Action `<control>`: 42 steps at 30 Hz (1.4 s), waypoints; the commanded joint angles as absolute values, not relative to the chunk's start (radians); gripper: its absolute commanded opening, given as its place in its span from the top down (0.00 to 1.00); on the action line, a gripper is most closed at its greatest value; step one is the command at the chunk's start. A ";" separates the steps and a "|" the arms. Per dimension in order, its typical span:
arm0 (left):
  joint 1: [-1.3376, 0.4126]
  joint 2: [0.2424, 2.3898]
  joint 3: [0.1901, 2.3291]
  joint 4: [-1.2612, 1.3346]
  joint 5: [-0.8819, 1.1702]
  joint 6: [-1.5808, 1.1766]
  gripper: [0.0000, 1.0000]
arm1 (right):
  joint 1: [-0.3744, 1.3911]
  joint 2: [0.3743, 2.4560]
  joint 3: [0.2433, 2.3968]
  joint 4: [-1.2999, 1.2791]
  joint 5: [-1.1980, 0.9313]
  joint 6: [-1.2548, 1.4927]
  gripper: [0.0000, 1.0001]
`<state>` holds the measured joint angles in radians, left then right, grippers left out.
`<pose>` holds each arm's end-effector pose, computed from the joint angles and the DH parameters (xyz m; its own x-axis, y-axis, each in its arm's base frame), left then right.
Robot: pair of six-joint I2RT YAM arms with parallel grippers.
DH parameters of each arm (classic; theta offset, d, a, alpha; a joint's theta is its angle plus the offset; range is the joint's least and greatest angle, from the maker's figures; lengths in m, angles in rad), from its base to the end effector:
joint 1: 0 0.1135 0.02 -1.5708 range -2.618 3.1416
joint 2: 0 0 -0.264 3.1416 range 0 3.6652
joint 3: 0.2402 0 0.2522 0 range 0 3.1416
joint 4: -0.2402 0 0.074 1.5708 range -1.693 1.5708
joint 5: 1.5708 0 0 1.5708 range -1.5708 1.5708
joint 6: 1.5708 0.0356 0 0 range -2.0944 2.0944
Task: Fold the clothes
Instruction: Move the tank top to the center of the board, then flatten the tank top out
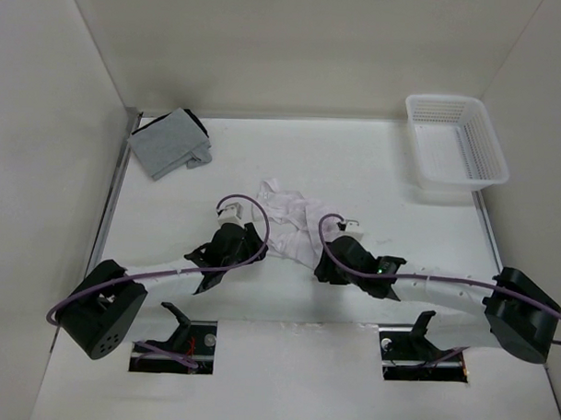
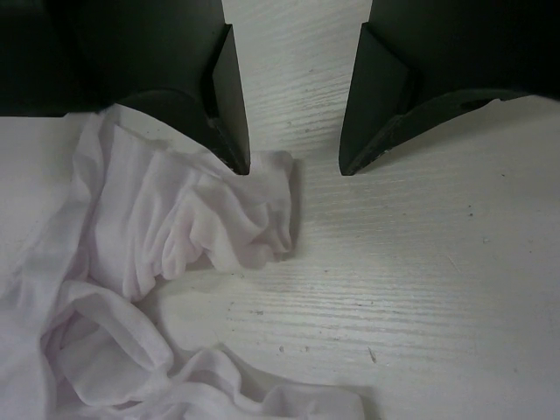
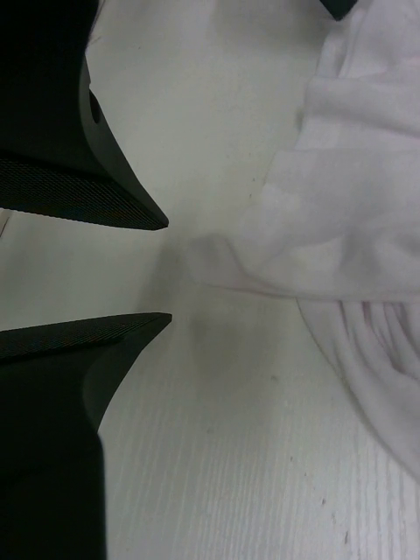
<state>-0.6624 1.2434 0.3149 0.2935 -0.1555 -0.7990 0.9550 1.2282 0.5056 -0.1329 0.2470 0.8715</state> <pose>0.1751 -0.1296 0.1385 -0.6912 -0.3588 -0.6273 0.0200 0.8582 -0.5129 0.1376 0.1794 0.1632 -0.8155 0.1322 -0.5634 -0.1162 0.9164 0.3831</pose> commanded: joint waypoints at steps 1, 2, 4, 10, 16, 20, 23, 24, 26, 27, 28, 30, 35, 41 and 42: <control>-0.668 1.258 0.327 0.311 -0.193 -0.779 0.56 | 0.998 1.267 0.615 -0.170 0.345 0.868 0.52; -0.668 1.258 0.325 0.314 -0.193 -0.779 0.56 | 1.007 1.281 0.635 -0.196 0.366 0.865 0.52; -0.670 1.259 0.324 0.319 -0.192 -0.779 0.56 | 1.027 1.324 0.681 -0.242 0.399 0.854 0.52; -0.668 1.264 0.310 0.345 -0.183 -0.782 0.56 | 1.062 1.460 0.785 -0.339 0.494 0.848 0.57; -0.663 1.256 0.296 0.359 -0.178 -0.782 0.56 | 1.075 1.539 0.845 -0.425 0.587 0.871 0.66; -0.662 1.253 0.295 0.360 -0.164 -0.779 0.56 | 1.075 1.557 0.841 -0.420 0.586 0.881 0.79; -0.654 1.247 0.284 0.364 -0.160 -0.782 0.54 | 1.071 1.516 0.812 -0.419 0.589 0.899 0.96; -0.653 1.244 0.281 0.364 -0.150 -0.781 0.54 | 1.070 1.473 0.790 -0.413 0.595 0.920 0.97; -0.650 1.232 0.273 0.364 -0.130 -0.779 0.54 | 1.064 1.300 0.711 -0.362 0.603 0.945 0.98; -0.642 1.215 0.262 0.364 -0.124 -0.776 0.54 | 1.059 1.182 0.659 -0.304 0.591 0.939 0.98; -0.640 1.212 0.259 0.364 -0.123 -0.775 0.54 | 1.056 1.151 0.646 -0.292 0.586 0.937 0.98; -0.627 1.184 0.250 0.354 -0.123 -0.776 0.54 | 1.007 0.882 0.542 -0.188 0.510 0.933 0.98; -0.639 1.123 0.235 0.339 -0.110 -0.811 0.52 | 0.716 0.393 0.384 -0.142 0.252 0.972 0.97; -0.737 1.221 0.268 0.393 -0.074 -0.897 0.44 | 0.559 0.302 0.310 -0.218 0.242 1.040 1.00; -0.742 1.229 0.265 0.405 -0.069 -0.910 0.44 | 0.559 0.295 0.319 -0.238 0.276 1.031 1.00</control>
